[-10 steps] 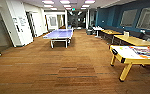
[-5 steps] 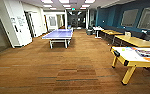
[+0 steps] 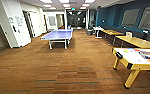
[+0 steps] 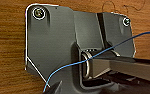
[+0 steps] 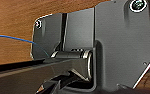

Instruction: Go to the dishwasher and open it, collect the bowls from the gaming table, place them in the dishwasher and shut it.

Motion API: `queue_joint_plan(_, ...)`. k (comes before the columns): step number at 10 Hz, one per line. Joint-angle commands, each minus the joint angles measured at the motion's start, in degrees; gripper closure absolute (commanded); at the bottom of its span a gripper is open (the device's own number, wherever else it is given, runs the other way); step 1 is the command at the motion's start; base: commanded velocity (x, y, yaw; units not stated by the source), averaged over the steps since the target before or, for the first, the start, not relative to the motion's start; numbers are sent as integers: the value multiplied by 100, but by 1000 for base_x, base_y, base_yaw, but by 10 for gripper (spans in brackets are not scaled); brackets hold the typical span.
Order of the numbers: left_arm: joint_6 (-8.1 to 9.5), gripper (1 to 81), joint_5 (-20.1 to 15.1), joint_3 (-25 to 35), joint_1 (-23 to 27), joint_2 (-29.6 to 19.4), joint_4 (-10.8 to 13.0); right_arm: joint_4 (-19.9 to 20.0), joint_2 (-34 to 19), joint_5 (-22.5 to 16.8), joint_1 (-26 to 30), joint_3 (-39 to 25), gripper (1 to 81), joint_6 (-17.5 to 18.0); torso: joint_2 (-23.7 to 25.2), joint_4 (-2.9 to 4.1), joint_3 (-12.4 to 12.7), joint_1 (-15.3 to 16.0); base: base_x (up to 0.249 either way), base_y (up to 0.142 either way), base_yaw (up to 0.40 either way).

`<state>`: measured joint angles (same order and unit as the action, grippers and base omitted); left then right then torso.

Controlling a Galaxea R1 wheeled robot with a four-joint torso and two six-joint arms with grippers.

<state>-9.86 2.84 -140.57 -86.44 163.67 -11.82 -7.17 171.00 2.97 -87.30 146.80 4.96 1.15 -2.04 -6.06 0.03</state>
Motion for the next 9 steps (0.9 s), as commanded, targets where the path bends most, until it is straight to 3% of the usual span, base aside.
queue_joint_plan(1, -33, 10, -363, 38, 202, -71, 5, -39, 25, -306, 217, -38, 10, -13, 0, 0, 0, 0, 212, 0, 0)
queue_joint_plan(9, -33, 10, -363, -102, 194, 8, 4, -39, 33, -297, 199, -38, 10, -13, 2, 0, 2, -3, 212, 0, 0)
